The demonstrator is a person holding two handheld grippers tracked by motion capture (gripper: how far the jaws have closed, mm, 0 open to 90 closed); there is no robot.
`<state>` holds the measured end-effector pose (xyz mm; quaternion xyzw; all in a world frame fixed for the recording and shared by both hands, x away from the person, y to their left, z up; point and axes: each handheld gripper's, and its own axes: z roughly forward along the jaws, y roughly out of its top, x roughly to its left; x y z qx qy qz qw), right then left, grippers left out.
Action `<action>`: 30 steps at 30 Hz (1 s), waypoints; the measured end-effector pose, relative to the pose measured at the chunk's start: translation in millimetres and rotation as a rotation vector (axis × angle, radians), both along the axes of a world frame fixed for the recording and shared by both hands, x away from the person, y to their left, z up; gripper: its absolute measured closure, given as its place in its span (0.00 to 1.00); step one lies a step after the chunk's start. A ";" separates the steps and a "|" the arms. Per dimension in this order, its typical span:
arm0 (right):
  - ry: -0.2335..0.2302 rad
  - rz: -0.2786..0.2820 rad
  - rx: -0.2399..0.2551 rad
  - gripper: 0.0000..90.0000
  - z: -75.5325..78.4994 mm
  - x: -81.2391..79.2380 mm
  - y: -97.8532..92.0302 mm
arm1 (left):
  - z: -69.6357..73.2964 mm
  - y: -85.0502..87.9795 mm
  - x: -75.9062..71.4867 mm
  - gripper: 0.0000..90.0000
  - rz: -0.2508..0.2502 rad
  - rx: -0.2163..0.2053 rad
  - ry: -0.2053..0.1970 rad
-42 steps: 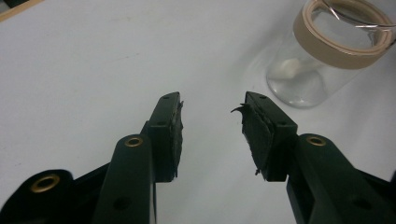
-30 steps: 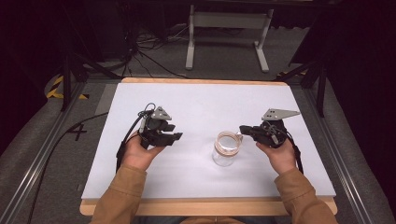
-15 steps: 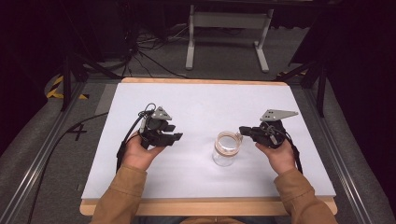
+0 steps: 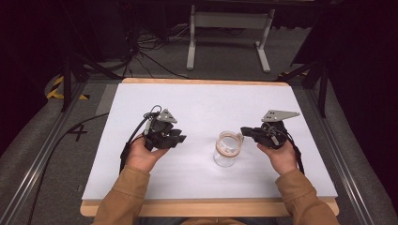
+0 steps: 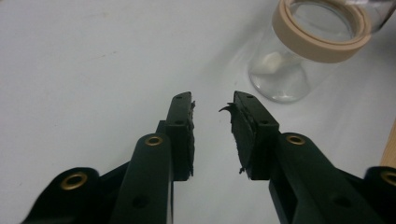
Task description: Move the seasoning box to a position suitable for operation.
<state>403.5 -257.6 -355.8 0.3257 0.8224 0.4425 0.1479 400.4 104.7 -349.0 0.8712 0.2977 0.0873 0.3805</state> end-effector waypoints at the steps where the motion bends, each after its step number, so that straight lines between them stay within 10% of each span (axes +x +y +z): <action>1: 0.000 0.001 -0.007 1.00 -0.4 0.3 -0.1 | 0.6 -0.8 -0.3 0.79 -0.003 0.003 0.000; 9: 0.004 0.002 -0.002 1.00 -1.4 0.8 -0.7 | 3.8 -25.6 -8.0 0.88 -0.094 -0.087 0.013; 14: 0.003 0.000 -0.001 1.00 -1.5 0.6 -0.7 | 2.9 -62.3 -16.7 0.92 -0.189 -0.045 -0.008; 22: 0.004 -0.005 0.001 1.00 -2.8 -0.1 -1.9 | -1.6 -88.7 -17.4 0.96 -0.226 -0.015 -0.006; 30: 0.005 -0.015 -0.019 1.00 -5.4 -1.4 -2.2 | 2.2 -96.1 -16.4 0.97 -0.213 -0.121 -0.038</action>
